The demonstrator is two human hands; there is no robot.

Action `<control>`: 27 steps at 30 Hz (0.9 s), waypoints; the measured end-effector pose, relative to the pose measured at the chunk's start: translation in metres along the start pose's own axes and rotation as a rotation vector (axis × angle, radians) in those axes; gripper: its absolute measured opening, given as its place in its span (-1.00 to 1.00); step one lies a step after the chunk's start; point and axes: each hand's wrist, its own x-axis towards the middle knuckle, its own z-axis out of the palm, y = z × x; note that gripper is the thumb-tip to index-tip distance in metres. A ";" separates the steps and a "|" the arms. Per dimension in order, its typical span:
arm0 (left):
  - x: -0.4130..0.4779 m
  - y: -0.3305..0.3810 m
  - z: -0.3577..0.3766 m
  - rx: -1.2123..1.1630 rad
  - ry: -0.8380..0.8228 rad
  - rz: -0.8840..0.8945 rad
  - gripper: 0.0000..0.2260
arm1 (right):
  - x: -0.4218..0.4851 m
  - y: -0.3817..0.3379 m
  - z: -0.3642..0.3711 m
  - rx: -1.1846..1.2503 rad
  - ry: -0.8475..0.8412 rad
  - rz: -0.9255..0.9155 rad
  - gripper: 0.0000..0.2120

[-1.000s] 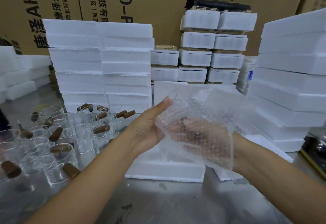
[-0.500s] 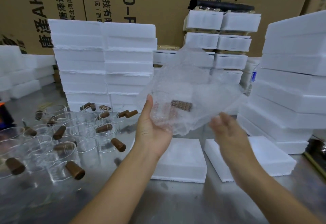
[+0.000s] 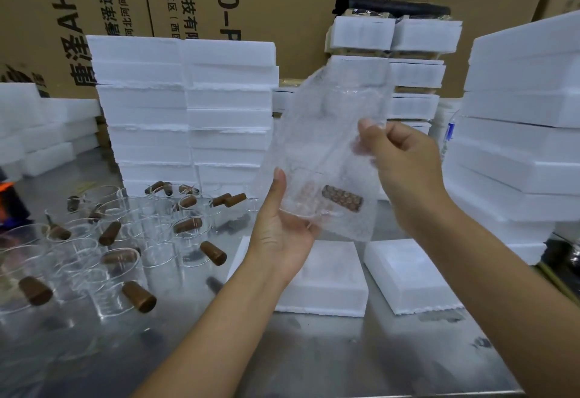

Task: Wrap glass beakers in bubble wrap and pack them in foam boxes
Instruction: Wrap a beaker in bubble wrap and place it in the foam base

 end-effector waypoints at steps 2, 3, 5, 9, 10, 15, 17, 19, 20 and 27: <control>-0.001 0.000 0.001 0.046 -0.017 -0.009 -0.54 | 0.006 0.000 0.002 0.052 -0.006 0.063 -0.70; -0.002 0.001 0.000 0.078 -0.027 -0.017 -0.50 | 0.009 0.001 0.003 0.085 -0.008 0.103 -0.71; -0.004 0.001 0.000 0.129 -0.050 -0.025 -0.45 | 0.013 0.003 0.006 0.131 -0.032 0.171 -0.71; -0.007 0.004 0.002 0.096 0.008 -0.001 -0.41 | 0.006 0.012 -0.002 0.052 -0.264 0.217 -0.42; -0.008 0.005 0.003 0.086 0.032 0.011 -0.49 | 0.000 0.018 -0.007 0.020 -0.338 0.219 -0.29; -0.006 0.007 0.005 0.127 0.079 0.082 -0.53 | -0.038 0.051 -0.012 0.077 -0.381 0.175 -0.37; -0.006 0.003 0.005 0.223 0.113 0.082 -0.41 | -0.043 0.057 -0.006 0.096 -0.275 0.151 -0.66; -0.006 0.001 0.001 0.334 0.132 0.083 -0.35 | -0.041 0.059 0.001 0.078 -0.174 0.152 -0.87; -0.006 0.002 -0.001 0.388 0.128 0.090 -0.36 | -0.038 0.061 0.003 0.065 -0.139 0.150 -0.89; 0.010 0.032 -0.015 0.922 0.124 0.108 -0.41 | -0.013 0.072 0.007 0.069 -0.043 0.181 -0.91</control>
